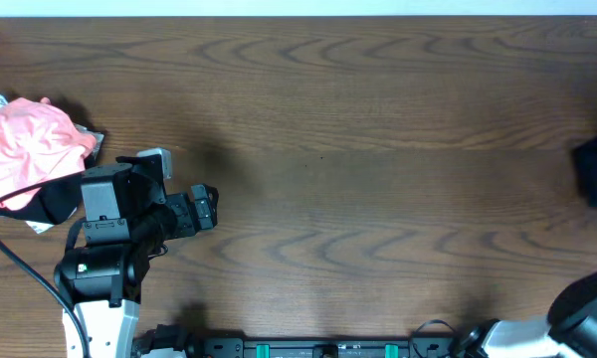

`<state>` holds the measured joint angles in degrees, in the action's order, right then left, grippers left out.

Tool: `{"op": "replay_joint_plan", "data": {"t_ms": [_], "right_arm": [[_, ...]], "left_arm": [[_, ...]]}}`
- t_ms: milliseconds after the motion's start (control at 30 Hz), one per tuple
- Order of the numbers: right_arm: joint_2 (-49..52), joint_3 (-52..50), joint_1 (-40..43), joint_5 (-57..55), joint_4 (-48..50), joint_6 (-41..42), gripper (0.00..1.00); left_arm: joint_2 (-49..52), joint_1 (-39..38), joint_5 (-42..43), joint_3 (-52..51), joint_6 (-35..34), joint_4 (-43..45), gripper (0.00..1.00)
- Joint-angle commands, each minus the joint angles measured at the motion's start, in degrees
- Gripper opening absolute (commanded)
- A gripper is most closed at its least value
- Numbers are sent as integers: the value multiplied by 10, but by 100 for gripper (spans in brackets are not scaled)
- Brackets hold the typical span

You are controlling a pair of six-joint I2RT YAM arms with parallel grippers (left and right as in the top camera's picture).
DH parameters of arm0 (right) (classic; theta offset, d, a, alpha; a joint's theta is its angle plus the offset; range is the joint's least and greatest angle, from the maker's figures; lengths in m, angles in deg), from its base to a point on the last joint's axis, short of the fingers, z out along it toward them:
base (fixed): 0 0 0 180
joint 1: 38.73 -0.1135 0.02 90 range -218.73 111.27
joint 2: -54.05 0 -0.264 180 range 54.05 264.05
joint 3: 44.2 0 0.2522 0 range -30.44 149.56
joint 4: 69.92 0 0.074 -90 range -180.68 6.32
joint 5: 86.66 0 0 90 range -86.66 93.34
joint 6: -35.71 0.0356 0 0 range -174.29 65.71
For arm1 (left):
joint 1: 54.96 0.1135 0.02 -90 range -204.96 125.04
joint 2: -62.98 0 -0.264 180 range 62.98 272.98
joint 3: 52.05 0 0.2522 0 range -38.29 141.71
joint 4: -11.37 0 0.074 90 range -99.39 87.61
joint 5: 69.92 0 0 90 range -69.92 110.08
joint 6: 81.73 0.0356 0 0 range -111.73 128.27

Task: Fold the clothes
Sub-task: 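Lift the pants and carry them toward the table center with right gripper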

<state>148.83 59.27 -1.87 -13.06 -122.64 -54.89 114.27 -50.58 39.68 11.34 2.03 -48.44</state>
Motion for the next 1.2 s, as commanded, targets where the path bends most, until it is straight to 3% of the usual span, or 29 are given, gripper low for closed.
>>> {"op": "replay_joint_plan", "data": {"t_ms": [0, 67, 133, 167, 233, 267, 300, 467, 600, 933, 1167], "right_arm": [[-32, 56, -56, -35, -11, 8, 1], [-33, 72, -97, -14, -30, 8, 1], [-32, 72, -146, 36, -44, 8, 8], [-28, 72, -173, 67, -54, 7, 19], [-16, 72, -230, 149, -77, -11, 52], [-9, 72, -255, 179, -87, -30, 74], [-1, 72, -276, 193, -95, -54, 79], [15, 72, -329, 97, -113, -99, 73], [16, 71, -318, 52, -114, -98, 79], [106, 21, -280, 65, -114, -225, 74], [205, -6, -295, 68, -95, -226, 74]], "left_arm": [[0, -3, 8, 11, -5, 1, 98], [0, -3, 8, 11, -5, 1, 98], [0, -3, 8, 11, -5, 1, 98], [0, -3, 8, 11, -5, 1, 98], [0, -3, 8, 11, -5, 0, 98], [0, -3, 8, 11, -5, -1, 98], [0, -3, 8, 11, -5, -2, 98], [0, -3, 8, 11, -5, -2, 98], [0, -3, 8, 11, -5, -1, 98], [0, -3, 8, 11, -5, -2, 98], [0, -3, 8, 11, -5, -2, 98]]}}
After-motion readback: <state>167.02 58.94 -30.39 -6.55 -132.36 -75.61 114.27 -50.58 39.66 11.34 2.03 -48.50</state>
